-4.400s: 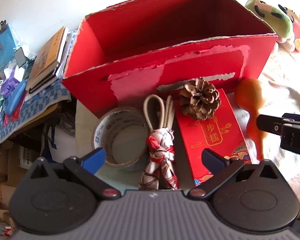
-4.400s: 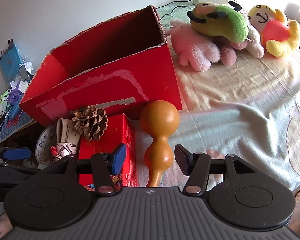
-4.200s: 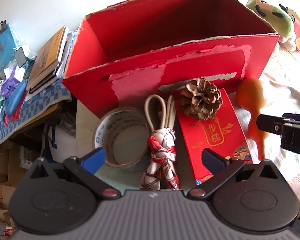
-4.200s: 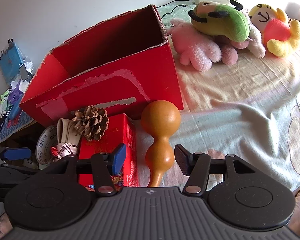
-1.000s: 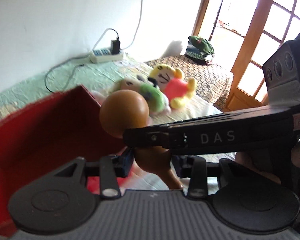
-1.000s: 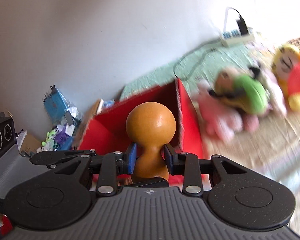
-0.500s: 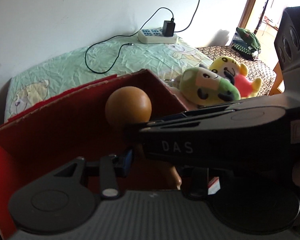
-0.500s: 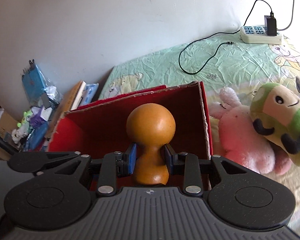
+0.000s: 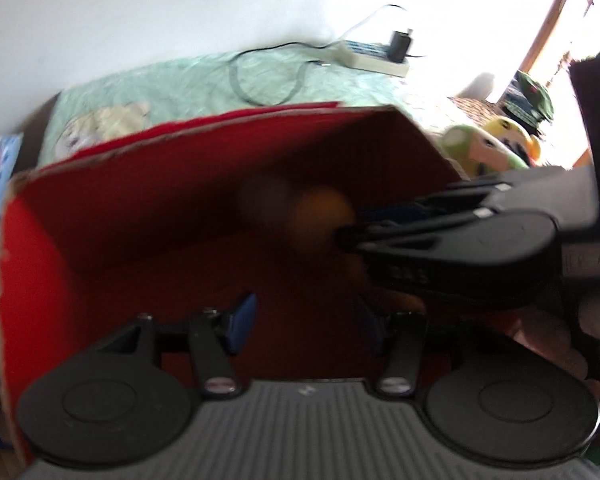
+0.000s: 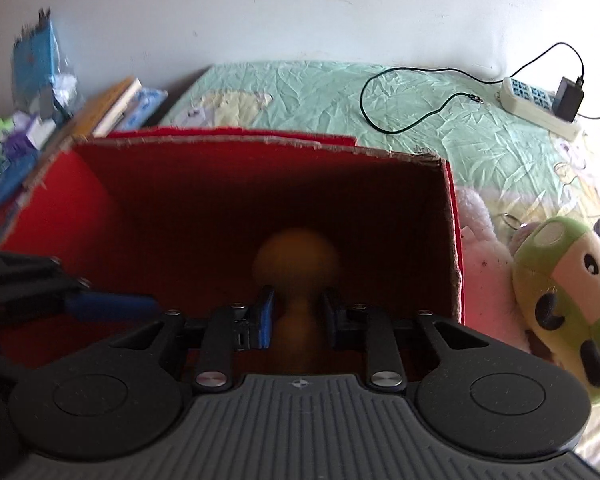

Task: Organize objects
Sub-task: 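Lower the gourd into the red box and open the right gripper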

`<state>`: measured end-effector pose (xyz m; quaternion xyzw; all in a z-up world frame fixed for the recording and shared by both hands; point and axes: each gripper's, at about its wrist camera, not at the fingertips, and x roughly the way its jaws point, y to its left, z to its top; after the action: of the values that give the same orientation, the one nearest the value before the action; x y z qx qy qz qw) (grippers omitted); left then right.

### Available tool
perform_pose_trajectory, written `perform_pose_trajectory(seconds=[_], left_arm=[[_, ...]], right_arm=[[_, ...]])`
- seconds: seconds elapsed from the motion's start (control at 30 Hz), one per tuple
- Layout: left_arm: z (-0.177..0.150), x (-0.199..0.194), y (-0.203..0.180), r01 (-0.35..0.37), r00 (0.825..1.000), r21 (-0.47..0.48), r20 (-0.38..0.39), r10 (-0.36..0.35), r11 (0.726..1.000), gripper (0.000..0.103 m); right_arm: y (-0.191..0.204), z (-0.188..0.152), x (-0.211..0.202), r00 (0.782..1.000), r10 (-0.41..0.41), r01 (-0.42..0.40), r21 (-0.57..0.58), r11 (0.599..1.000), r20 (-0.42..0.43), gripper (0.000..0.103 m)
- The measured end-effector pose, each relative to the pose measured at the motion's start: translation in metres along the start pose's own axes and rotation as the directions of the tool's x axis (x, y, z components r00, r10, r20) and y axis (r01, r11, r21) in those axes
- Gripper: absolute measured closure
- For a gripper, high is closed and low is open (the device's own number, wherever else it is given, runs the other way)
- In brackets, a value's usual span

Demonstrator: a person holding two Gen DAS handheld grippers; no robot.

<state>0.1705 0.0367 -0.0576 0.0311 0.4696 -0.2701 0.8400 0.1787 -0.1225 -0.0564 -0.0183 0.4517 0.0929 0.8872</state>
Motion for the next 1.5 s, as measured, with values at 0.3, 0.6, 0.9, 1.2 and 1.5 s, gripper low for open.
perform_pose_trajectory(seconds=[0.3, 0.6, 0.9, 1.2, 1.5], left_arm=[[0.006, 0.004, 0.010, -0.163, 0.987, -0.076, -0.027, 0.162, 0.984, 0.046], [0.009, 0.002, 0.013, -0.366, 0.930, -0.089, -0.003, 0.367, 0.926, 0.040], [0.014, 0.015, 0.017, -0.415, 0.910, -0.079, -0.011, 0.416, 0.906, 0.030], [0.013, 0.018, 0.018, -0.423, 0.906, -0.078, -0.018, 0.423, 0.903, 0.027], [0.012, 0.017, 0.011, -0.493, 0.868, -0.052, 0.042, 0.495, 0.868, 0.020]], right_arm=[[0.001, -0.002, 0.000, 1.000, -0.017, 0.017, 0.029, 0.999, -0.008, 0.081], [-0.002, 0.000, -0.019, 0.991, 0.128, -0.132, 0.115, 0.985, 0.042, 0.079], [0.010, -0.004, 0.006, 0.987, 0.107, -0.086, 0.168, 0.982, -0.122, 0.075], [0.022, -0.018, 0.010, 0.990, -0.010, 0.030, 0.142, 0.989, -0.139, 0.066], [0.022, -0.022, 0.011, 0.996, 0.005, 0.009, 0.162, 0.987, -0.085, 0.068]])
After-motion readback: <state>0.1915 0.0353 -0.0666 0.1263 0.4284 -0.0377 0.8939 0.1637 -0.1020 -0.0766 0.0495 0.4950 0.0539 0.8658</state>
